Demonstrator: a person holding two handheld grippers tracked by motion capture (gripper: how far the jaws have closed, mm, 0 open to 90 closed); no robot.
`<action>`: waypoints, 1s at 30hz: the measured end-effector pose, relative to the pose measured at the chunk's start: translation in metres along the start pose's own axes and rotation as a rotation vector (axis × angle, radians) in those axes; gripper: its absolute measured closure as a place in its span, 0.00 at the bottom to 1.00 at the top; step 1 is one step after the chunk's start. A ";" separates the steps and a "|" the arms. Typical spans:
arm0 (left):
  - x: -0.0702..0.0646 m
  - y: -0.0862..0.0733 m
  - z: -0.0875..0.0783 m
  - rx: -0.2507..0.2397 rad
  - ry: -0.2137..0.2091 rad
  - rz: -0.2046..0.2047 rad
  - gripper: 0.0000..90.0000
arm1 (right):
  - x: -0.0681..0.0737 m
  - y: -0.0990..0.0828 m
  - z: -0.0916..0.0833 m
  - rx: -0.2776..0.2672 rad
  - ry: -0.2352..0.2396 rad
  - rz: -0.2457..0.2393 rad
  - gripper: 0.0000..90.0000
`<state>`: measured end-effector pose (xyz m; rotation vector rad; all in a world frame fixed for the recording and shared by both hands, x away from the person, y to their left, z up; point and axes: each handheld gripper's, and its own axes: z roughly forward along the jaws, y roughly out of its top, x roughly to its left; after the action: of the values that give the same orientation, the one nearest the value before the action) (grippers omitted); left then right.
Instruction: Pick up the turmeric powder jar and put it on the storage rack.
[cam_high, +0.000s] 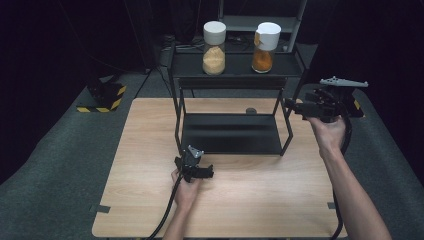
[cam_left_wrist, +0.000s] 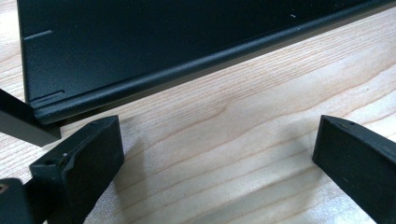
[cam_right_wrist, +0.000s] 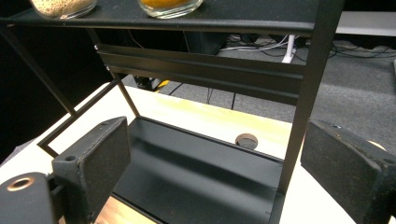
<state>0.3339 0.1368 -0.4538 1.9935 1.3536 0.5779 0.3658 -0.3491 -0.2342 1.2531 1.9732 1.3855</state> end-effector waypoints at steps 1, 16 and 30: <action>0.000 0.000 0.000 0.000 0.000 0.000 0.02 | 0.000 0.000 0.000 0.000 0.000 0.000 0.09; 0.000 0.000 0.000 0.000 0.000 -0.001 0.02 | 0.000 -0.012 0.010 0.028 0.005 0.014 0.09; 0.000 0.000 0.000 0.000 0.000 0.000 0.02 | 0.003 -0.022 0.018 0.044 0.019 0.012 0.10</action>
<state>0.3339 0.1368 -0.4538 1.9932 1.3538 0.5776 0.3682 -0.3392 -0.2614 1.2780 2.0222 1.3718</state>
